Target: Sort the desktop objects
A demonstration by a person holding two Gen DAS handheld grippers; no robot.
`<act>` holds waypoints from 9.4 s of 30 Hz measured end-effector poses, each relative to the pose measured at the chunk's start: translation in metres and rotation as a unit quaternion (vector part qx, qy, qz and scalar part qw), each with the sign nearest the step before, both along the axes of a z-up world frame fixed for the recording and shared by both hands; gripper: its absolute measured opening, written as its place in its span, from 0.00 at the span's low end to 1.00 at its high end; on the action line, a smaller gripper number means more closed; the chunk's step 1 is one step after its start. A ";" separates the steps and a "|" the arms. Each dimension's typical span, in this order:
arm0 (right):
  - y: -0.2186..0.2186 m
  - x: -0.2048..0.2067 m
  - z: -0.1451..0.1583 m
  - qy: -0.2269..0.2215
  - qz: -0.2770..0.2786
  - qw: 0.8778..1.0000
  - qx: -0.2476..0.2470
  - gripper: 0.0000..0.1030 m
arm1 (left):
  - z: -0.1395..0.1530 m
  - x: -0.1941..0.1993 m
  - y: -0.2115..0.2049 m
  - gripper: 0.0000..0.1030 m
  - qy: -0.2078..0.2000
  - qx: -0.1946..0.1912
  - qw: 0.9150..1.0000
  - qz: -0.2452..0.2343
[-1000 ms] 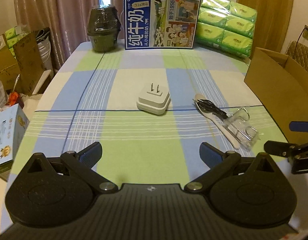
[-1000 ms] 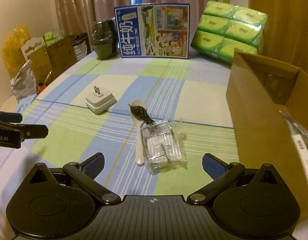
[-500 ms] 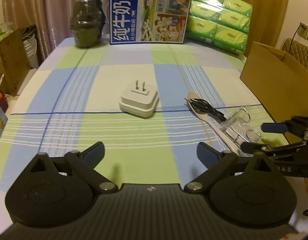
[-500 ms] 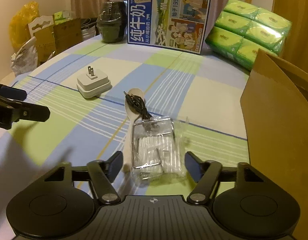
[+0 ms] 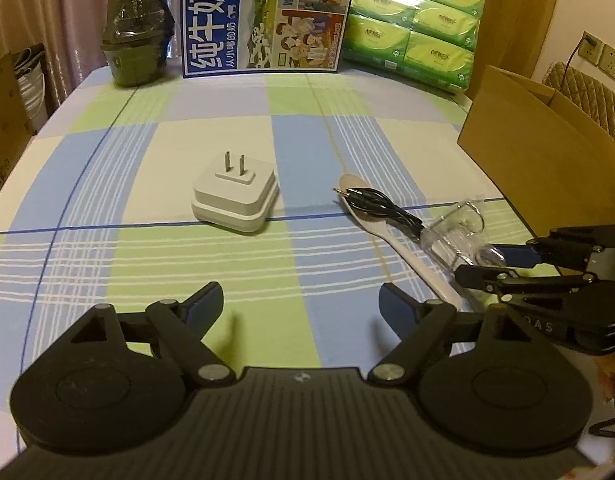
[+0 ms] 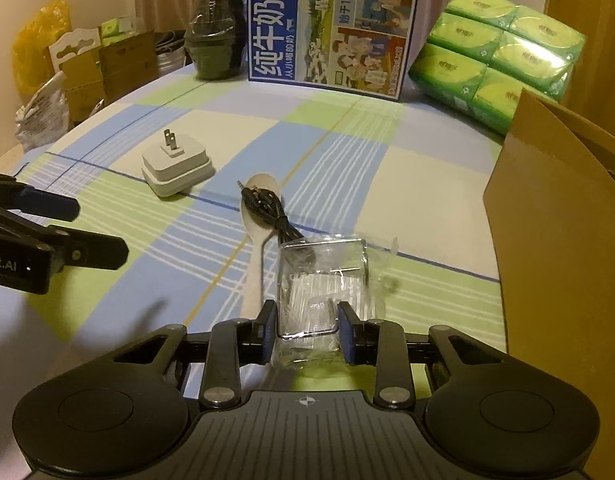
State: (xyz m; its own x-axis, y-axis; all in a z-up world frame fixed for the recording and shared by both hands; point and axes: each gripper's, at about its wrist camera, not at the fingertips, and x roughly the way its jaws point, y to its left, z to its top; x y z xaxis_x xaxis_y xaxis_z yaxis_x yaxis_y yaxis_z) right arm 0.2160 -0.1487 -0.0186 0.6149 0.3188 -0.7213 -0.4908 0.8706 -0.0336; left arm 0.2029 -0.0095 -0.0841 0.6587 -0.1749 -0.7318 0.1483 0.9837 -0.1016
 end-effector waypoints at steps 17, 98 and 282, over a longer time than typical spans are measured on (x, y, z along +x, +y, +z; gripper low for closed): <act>0.007 -0.014 0.009 0.005 0.024 0.999 0.031 0.27 | -0.003 0.011 0.003 0.70 -0.004 -0.006 1.000 -0.006; -0.041 -0.145 0.077 -0.030 -0.091 0.989 0.114 0.27 | 0.037 -0.132 -0.068 0.09 0.005 -0.058 0.998 0.000; -0.091 -0.192 0.192 -0.055 -0.108 0.975 0.185 0.98 | 0.122 -0.210 0.011 0.99 -0.104 -0.042 0.989 0.099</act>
State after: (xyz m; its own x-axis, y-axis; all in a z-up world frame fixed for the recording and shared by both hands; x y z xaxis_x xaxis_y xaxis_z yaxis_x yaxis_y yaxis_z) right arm 0.0242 -0.2397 0.1735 0.7630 0.3996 -0.5080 -0.3060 0.9157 0.2606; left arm -0.0071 0.0013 0.0375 0.8208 -0.0827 -0.5652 -0.0196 0.9848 -0.1725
